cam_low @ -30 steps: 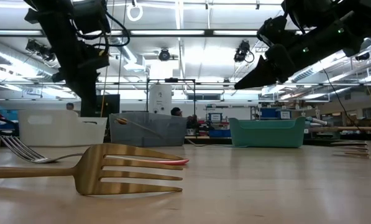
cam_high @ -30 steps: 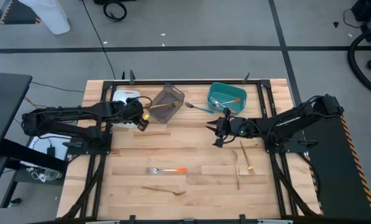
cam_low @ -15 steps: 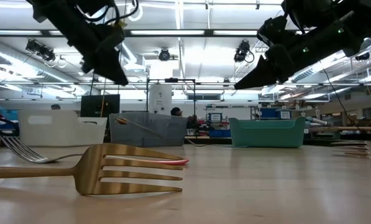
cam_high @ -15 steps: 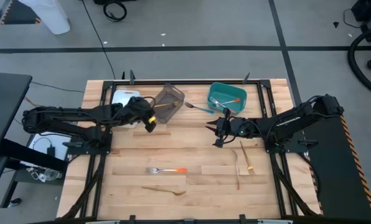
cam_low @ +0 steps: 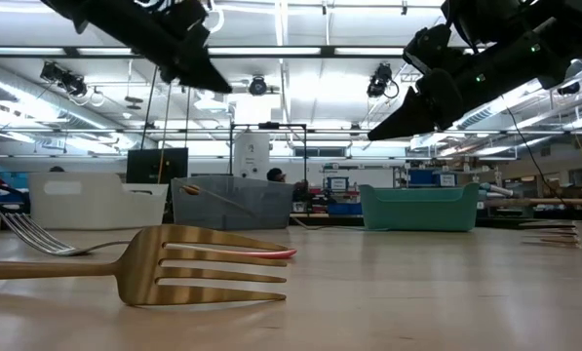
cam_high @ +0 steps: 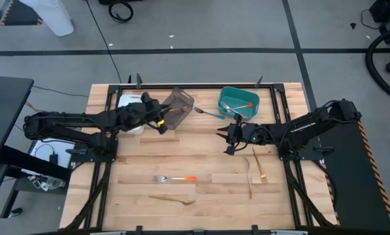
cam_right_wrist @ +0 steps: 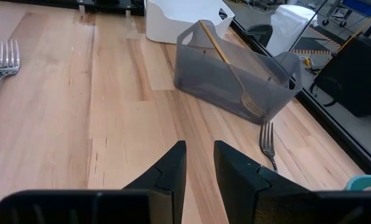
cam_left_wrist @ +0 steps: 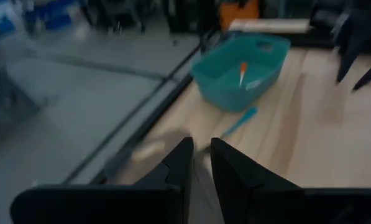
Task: Sort silverware by color (type)
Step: Put the left orange fork into the green bin
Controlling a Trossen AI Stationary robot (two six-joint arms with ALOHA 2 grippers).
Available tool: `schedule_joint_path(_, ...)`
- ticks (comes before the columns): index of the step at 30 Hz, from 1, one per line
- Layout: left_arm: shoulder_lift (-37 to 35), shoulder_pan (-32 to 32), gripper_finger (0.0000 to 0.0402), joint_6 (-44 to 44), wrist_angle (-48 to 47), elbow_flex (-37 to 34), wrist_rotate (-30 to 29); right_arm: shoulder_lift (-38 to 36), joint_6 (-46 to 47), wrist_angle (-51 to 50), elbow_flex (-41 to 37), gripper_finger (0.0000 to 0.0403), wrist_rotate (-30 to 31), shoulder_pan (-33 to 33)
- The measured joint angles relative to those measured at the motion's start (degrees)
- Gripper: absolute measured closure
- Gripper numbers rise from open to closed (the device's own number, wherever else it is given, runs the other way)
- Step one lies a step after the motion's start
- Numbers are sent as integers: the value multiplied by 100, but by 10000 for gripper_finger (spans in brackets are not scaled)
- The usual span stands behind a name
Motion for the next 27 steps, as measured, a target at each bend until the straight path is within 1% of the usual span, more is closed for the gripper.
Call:
schedule_joint_path(6,0,3,338,616,858,-2,337,0,0,0,0,309,-24,0)
schedule_joint_path(9,0,61,338,770,986,-2,767,0,0,0,0,309,-35,0)
schedule_joint_path(15,0,168,338,747,951,-2,1630,0,0,0,0,309,-35,0)
schedule_joint_path(18,0,161,338,723,770,-2,1955,0,2,0,0,309,-67,4)
schedule_joint_path(22,0,90,338,680,347,-2,2089,0,2,-2,0,309,-79,4)
schedule_joint_path(27,0,24,338,125,150,-2,2223,0,2,0,0,309,-79,4)
